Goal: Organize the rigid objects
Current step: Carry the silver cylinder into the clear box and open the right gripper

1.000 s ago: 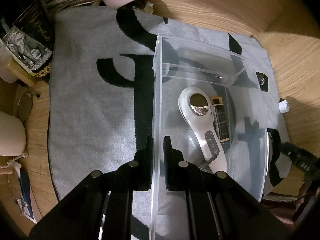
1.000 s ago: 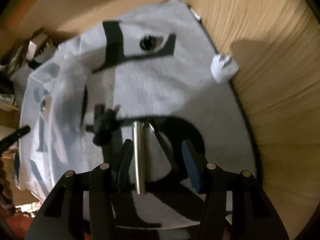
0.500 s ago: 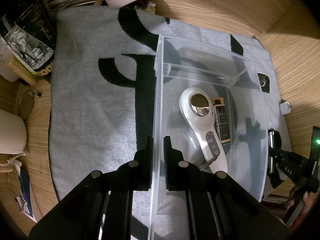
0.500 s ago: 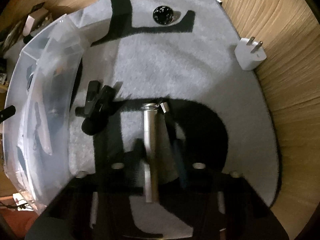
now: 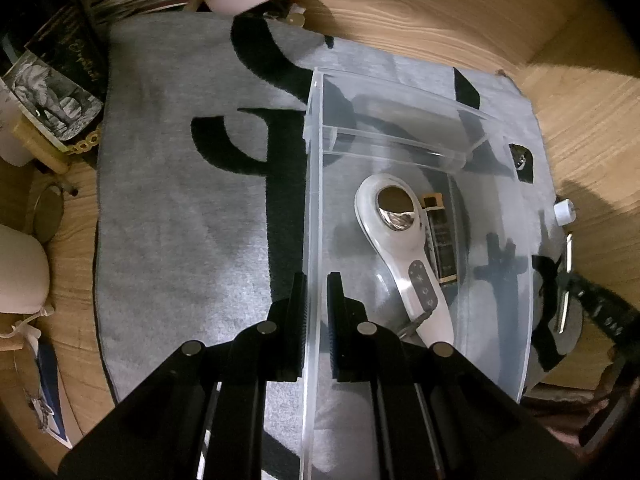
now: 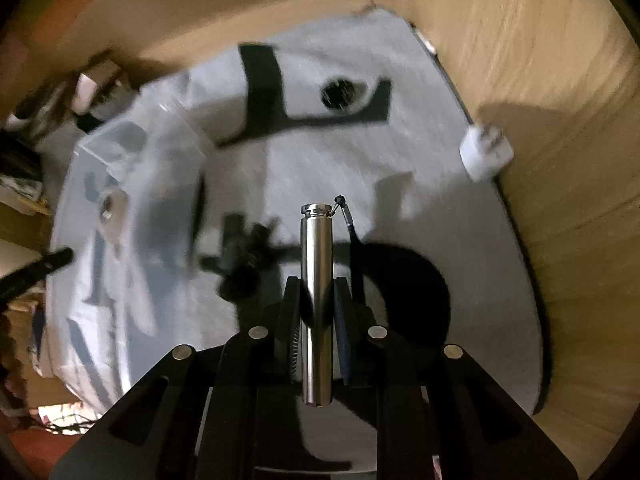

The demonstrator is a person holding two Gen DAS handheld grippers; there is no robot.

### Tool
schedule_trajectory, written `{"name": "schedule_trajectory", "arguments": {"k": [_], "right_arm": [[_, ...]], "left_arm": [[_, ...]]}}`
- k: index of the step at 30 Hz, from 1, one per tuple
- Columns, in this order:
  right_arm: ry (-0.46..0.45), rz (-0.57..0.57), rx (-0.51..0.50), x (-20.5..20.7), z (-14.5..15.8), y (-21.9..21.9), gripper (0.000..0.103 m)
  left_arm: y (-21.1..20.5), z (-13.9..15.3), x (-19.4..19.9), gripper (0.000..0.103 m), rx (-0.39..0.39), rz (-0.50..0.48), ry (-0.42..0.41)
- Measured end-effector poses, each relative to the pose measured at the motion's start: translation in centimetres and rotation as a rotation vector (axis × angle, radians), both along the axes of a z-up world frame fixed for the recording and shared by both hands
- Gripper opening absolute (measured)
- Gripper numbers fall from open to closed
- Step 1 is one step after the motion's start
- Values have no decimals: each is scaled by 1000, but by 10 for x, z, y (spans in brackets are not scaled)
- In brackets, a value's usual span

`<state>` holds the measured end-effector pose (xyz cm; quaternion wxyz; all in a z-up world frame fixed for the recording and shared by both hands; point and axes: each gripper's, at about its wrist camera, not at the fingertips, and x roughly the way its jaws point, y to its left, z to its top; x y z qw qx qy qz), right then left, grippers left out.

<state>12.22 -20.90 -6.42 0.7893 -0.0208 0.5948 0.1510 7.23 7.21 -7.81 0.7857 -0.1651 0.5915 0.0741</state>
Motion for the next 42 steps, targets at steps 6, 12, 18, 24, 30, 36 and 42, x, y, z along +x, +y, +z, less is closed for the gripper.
{"name": "schedule_trajectory", "arguments": {"k": [6,12,18,24,30,36,42], "right_arm": [[-77,34,56,-4,38,21,14],[-122,96,98,-14,55,52,14],[-133,187,127,-19,60,87,14],[-112,281,136,-30,54,121,14],[-66,347,125,-36,40,147,14],[3,391,76,-39,12,163,15],[71,410,27,-42,-16,170,15]], "left_arm": [[0,1,-2,7,-6,-17,-5],[0,1,-2,7,-7,-31,-7],[0,1,-1,7,-9,-43,-7],[1,1,-1,7,-14,-52,-8],[1,1,-2,7,-15,-62,-10],[1,1,-1,7,-14,-70,-6],[1,2,-1,7,-13,-75,-2]]}}
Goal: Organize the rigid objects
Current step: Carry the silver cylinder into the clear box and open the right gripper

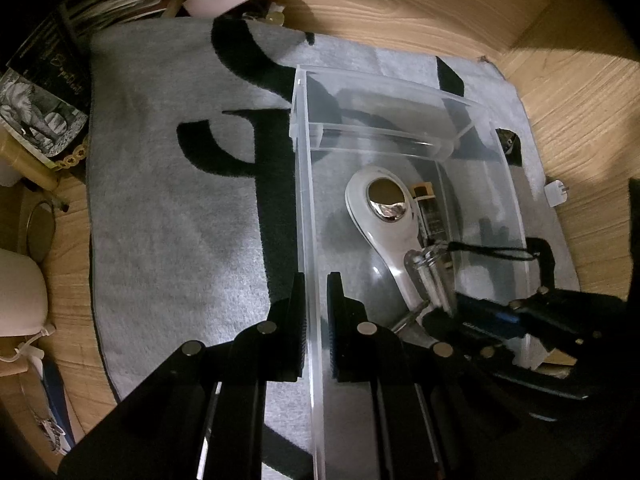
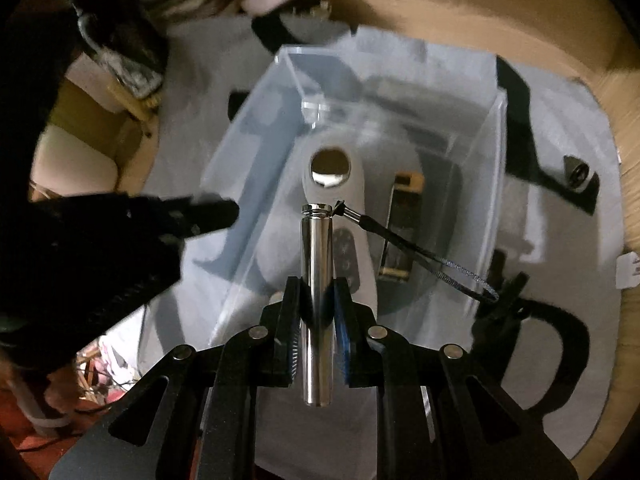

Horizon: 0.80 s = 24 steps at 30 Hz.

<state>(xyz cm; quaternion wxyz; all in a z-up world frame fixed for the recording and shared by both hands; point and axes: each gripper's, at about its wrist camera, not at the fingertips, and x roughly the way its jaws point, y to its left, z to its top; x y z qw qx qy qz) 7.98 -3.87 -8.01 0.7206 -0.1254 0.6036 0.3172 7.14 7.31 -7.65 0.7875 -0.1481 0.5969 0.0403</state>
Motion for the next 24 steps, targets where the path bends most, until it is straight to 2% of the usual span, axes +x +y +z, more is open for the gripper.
{"name": "schedule_trajectory", "arguments": {"k": [8,11,14,24], "right_arm": [[27,13,-14,-2,-11,2,15],[29,13,13,-2,-3,-2,19],[-6,10,23,0,8,-8,22],[-69,-72,81,14,41,-42,23]], "left_arm": [[-2,0,1,7,4,3,6],[-3,-1,2,7,5,7,8],[-3,-1,2,7,6,12,8],[-4,-2,1,7,12,29,7]]}}
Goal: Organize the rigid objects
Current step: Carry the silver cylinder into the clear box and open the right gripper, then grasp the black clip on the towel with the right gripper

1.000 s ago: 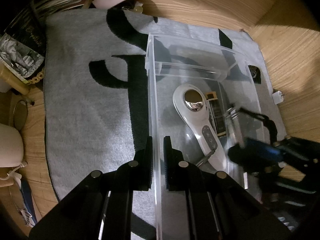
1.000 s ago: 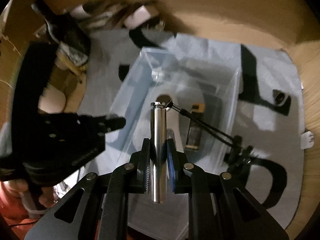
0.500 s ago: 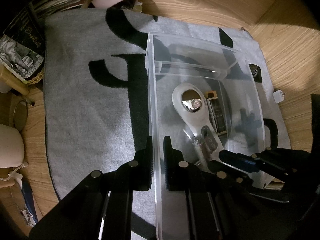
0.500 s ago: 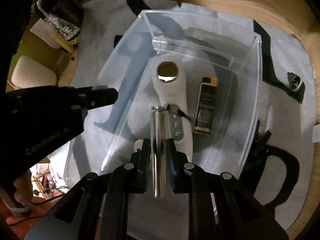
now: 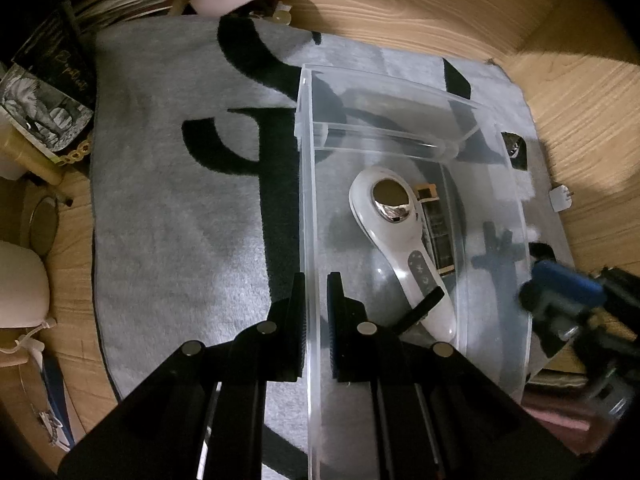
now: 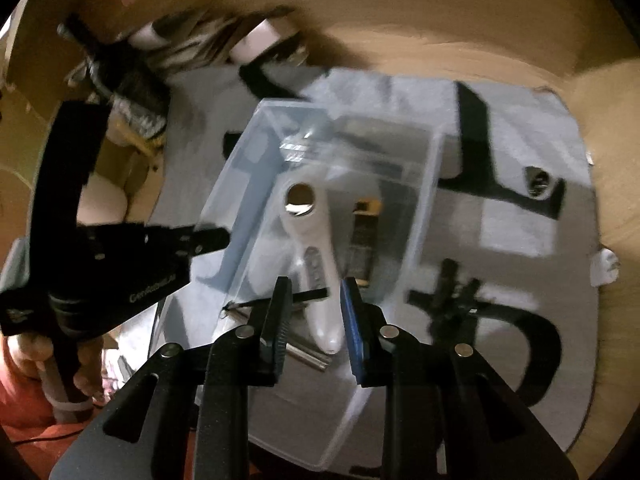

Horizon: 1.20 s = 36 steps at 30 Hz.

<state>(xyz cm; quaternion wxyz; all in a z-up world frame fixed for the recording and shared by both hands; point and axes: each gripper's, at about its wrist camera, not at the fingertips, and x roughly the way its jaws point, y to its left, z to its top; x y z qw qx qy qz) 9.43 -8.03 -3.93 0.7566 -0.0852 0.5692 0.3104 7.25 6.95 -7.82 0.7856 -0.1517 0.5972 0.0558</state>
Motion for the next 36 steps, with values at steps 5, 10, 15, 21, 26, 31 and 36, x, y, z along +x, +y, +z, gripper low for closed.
{"name": "schedule_trajectory", "arguments": {"k": [5,10,15,21,26,31,36], "right_arm": [[-22,-110,13,13,16,-36,23],[-16,-213,-9,24,14,-76,29],[27,-293,-58,35,-6,-105,30],[89,-296,-70,42,-31,-105,30],[122,-248,-82,44,-49,-89,30],[165,-207,-119,45,-69,-79,30],[200,-197,-75,48,-79,-80,30]], "left_arm": [[0,0,0,7,4,7,0],[0,1,-1,7,6,15,1],[0,1,0,7,4,23,4],[0,1,1,7,6,31,11],[2,1,2,7,0,41,20],[2,1,1,7,-3,51,22],[2,0,1,7,-4,63,22]]}}
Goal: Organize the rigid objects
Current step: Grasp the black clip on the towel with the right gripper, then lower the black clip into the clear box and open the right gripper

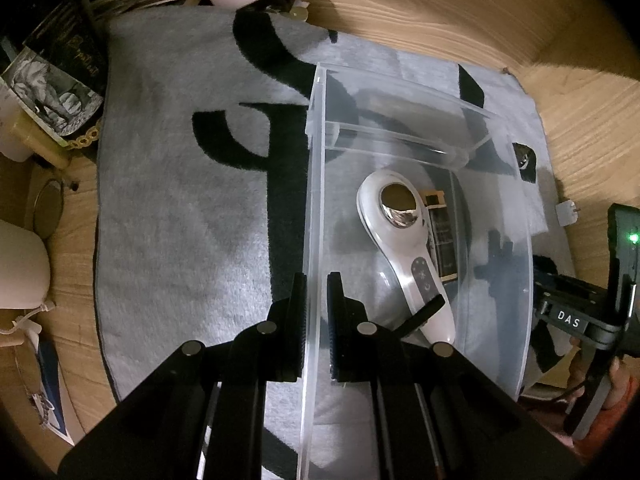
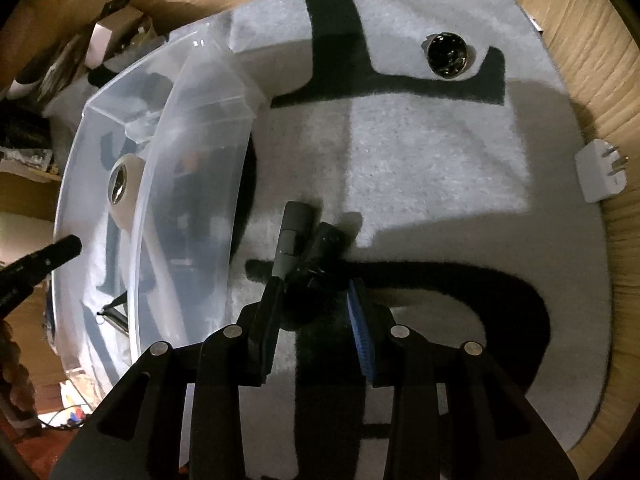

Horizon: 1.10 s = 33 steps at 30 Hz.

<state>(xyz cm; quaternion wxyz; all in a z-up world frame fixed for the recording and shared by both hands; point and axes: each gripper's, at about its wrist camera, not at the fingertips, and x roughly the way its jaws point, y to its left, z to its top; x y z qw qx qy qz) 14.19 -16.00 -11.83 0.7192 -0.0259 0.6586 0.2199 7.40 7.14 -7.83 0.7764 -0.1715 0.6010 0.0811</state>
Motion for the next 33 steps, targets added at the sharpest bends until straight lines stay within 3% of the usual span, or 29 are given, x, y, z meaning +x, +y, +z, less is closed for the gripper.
{"name": "schedule_trajectory", "arguments": {"k": [14,26,33], "right_arm": [[-58,-5,23,-3,20,-6,22],[-175,-34,60,-9,74,-23,22],[-231,10,120,-16,103,4,22]], "left_arm": [[1,-1,0,7,0,8,-2],[2,-1,0,7,-1,-2,-9],[1,0,0,7,3,-13,-11]]}}
